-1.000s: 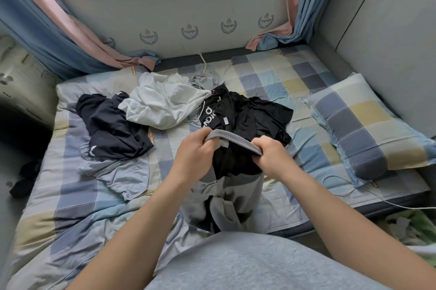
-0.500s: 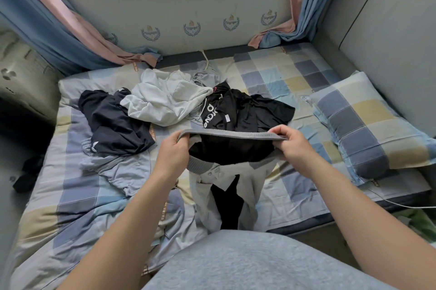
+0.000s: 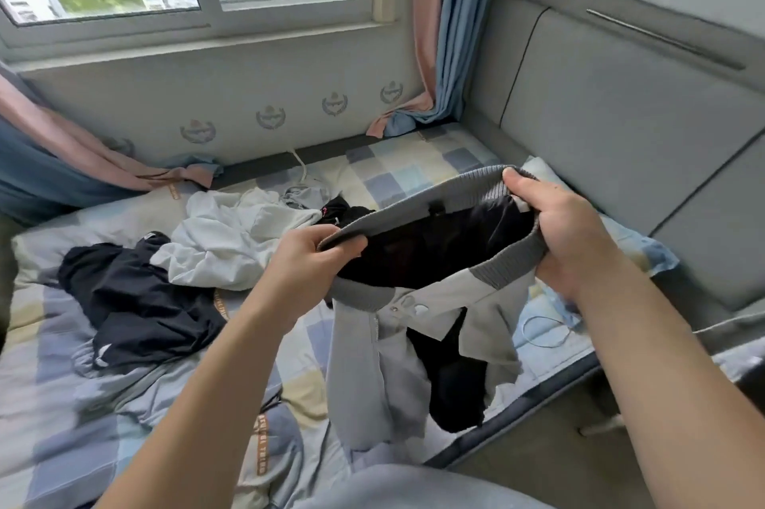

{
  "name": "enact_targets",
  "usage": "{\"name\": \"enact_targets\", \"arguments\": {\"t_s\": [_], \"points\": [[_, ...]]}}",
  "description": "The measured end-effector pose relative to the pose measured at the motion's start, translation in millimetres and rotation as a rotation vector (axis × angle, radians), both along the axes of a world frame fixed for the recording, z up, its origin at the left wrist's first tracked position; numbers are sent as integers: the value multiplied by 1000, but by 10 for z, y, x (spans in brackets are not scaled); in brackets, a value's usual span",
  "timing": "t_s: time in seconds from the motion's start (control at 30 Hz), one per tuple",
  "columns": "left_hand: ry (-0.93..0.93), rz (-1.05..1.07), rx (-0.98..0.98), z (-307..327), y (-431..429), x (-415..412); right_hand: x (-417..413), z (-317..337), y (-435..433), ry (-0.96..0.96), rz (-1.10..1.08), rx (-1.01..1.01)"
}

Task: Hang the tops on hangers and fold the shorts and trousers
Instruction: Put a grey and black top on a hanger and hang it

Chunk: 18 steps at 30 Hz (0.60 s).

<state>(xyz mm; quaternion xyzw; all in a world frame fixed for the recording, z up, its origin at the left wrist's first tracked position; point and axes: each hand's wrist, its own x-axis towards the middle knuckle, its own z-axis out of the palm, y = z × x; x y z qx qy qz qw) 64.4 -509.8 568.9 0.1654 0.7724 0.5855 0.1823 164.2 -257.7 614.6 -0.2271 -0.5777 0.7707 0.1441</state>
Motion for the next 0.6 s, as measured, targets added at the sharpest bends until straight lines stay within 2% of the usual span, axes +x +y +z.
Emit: {"name": "enact_targets", "arguments": {"t_s": [0.23,0.43,0.6], "points": [[-25,-223,96,67,-46,223,888,-59,-368,19,-145,-77],[-16,-572,3,-231,-290,575,1648,-306,-963,-59,-323,-96],[9,-1032,-212,-460,-279,1056,2420,-461,-1431,-119,-586,-33]]}}
